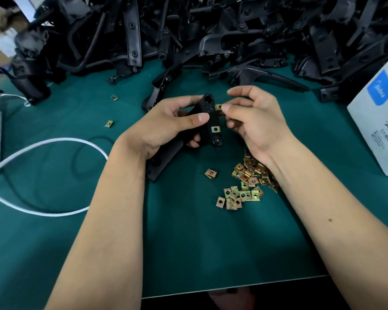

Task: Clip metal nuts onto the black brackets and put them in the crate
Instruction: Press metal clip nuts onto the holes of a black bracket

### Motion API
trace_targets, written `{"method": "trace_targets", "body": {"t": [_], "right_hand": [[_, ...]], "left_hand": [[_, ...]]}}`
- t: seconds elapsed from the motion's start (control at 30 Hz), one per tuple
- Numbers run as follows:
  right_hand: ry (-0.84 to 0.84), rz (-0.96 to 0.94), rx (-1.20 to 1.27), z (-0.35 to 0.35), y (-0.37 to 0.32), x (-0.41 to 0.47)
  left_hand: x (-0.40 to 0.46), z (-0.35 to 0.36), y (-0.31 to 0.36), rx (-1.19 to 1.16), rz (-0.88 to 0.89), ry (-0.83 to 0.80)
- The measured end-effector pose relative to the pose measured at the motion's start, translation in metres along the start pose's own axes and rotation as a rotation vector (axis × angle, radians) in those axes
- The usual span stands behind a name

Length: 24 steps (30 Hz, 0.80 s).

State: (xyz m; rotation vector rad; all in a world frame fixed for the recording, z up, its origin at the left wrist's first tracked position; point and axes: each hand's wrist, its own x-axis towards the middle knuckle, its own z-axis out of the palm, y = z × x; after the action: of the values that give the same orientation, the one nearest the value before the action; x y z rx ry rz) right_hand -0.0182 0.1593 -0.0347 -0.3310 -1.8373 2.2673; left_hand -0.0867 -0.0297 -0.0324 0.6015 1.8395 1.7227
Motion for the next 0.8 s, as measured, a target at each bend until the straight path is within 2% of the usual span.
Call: {"method": "trace_targets", "body": {"t": [0.27, 0.47, 0.53, 0.67, 0.8], "right_hand": [[-0.059, -0.012, -0.081, 0.0026, -0.0001, -0.0017], [-0.038, -0.056, -0.145, 0.0001, -0.0013, -0.002], [-0.028, -0.071, -0.218, -0.0012, -0.0008, -0.0023], [-0.083, -0.11, -0.399, -0.0013, 0.0008, -0.0036], [-0.011, -0.153, -0.509, 0.0011, 0.0035, -0.0047]], "left_hand": [[0.0002, 0.0041, 0.0018, 0.066, 0.009, -0.002], [-0.0003, 0.0026, 0.0024, 0.05, -0.001, 0.017], [0.0002, 0.0042, 0.0026, 0.009, -0.004, 0.06], [0.0017, 0.0058, 0.0038, -0.101, -0.015, 0.246], [0.0028, 0.0099, 0.0021, -0.104, 0.006, 0.269]]}}
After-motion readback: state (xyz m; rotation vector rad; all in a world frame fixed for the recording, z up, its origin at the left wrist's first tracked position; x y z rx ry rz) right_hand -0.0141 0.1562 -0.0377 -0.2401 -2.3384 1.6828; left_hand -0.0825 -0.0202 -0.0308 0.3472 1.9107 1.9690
